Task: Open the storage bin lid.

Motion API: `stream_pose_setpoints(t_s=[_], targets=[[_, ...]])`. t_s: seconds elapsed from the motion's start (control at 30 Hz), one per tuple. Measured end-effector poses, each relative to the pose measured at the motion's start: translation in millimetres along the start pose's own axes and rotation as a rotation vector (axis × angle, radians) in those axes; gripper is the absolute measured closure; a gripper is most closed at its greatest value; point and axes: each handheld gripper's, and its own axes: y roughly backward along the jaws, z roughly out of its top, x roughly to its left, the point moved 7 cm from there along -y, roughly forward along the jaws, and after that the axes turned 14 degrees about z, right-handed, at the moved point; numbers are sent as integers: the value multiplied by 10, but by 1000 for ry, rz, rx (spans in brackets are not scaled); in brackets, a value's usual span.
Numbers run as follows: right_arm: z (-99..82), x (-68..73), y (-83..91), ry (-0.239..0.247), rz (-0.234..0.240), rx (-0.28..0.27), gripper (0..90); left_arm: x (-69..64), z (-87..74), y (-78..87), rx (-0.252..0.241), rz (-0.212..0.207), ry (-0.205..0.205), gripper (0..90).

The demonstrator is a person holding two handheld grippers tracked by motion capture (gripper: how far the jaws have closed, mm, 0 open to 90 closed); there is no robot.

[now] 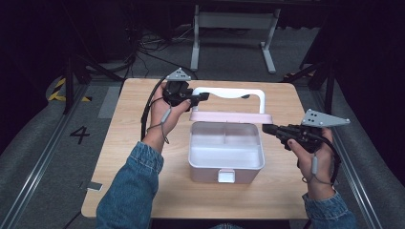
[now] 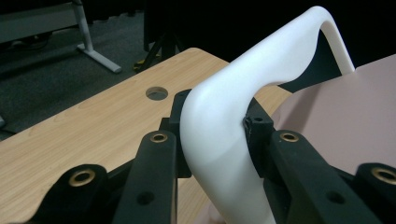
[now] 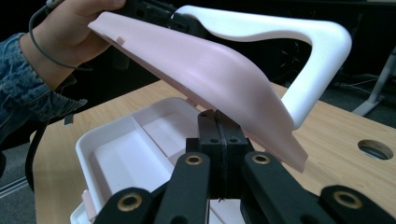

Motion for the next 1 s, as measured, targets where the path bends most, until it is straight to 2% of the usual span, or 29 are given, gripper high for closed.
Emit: stream_pose_setpoints(t_s=[0.1, 0.17, 0.23, 0.37, 0.67, 0.73, 0.93, 1.0], targets=[[-5, -23, 4, 4, -3, -2, 900, -17, -4, 1, -7, 16, -16, 685], [-4, -35, -1, 5, -5, -10, 900, -37, -8, 3, -8, 25, -24, 626], [0, -40, -5, 12, -11, -11, 900, -6, 3, 25, -33, 63, -28, 514], [13, -47, -8, 22, -23, -13, 900, 104, 32, 111, -78, 115, -5, 402], [50, -82, -11, 28, -32, -29, 900, 260, -35, 382, -106, 141, 26, 357], [57, -91, -11, 26, -31, -32, 900, 277, -65, 440, -108, 146, 21, 355], [94, -139, -20, 36, -40, -44, 900, 301, -216, 665, -83, 161, 4, 335], [106, -157, -25, 37, -37, -47, 900, 309, -277, 726, -68, 185, 1, 310]])
